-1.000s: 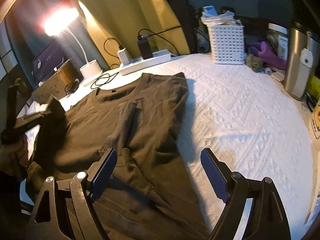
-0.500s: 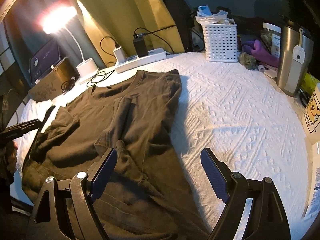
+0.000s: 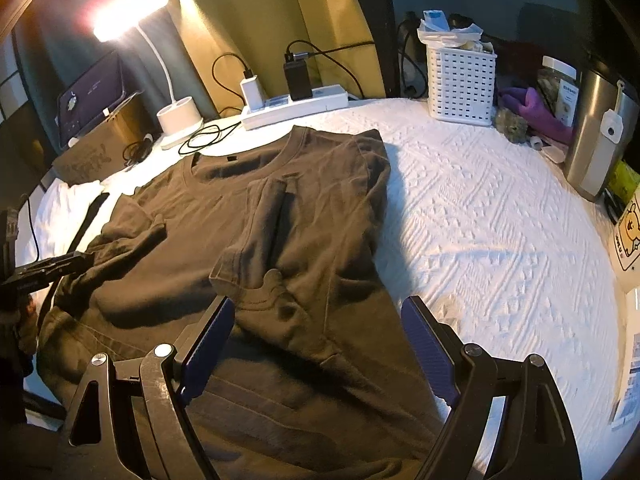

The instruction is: Fold small clothes

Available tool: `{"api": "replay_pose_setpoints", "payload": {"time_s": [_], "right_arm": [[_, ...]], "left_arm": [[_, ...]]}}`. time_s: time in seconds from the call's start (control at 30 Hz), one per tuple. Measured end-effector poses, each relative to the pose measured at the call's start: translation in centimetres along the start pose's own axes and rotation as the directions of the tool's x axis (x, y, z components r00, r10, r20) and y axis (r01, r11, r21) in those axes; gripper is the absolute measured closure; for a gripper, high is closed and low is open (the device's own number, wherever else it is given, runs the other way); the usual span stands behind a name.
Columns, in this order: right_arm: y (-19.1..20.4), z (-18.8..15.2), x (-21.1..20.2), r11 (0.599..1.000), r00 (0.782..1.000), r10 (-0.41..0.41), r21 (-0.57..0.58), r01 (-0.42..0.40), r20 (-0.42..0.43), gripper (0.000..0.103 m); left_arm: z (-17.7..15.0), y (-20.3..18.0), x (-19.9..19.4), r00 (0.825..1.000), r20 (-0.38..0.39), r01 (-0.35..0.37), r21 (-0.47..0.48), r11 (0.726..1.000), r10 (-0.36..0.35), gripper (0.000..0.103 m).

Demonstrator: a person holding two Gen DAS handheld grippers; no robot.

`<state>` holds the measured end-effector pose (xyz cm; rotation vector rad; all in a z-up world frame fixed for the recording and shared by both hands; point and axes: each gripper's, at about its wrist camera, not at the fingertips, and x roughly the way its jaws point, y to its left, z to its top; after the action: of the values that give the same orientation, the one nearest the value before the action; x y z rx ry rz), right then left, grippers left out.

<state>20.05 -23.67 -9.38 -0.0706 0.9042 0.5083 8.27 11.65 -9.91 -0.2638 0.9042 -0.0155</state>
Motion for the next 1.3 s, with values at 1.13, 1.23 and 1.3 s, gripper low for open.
{"api": "replay_pose_setpoints", "payload": {"time_s": [1.13,1.23,1.3], "right_arm": [[-1.7,-2.4,-0.9,0.999,1.0,0.012,0.037,-0.012,0.007,0.016],[-1.9,-2.5,-1.0,0.999,1.0,0.006,0.043,-0.006,0.006,0.016],[-2.1,-2.6,-1.0,0.999,1.0,0.005,0.049,-0.005,0.008,0.016]], "left_arm": [[-1.4,-3.2,-0.9,0.988,0.037,-0.15,0.1,0.984,0.147,0.08],[-1.2,-4.1,-1.3,0.99,0.057,-0.137,0.126,0.982,0.131,0.086],[-1.0,-4.7,-1.5,0.991,0.063,-0.127,0.138,0.982,0.119,0.096]]}}
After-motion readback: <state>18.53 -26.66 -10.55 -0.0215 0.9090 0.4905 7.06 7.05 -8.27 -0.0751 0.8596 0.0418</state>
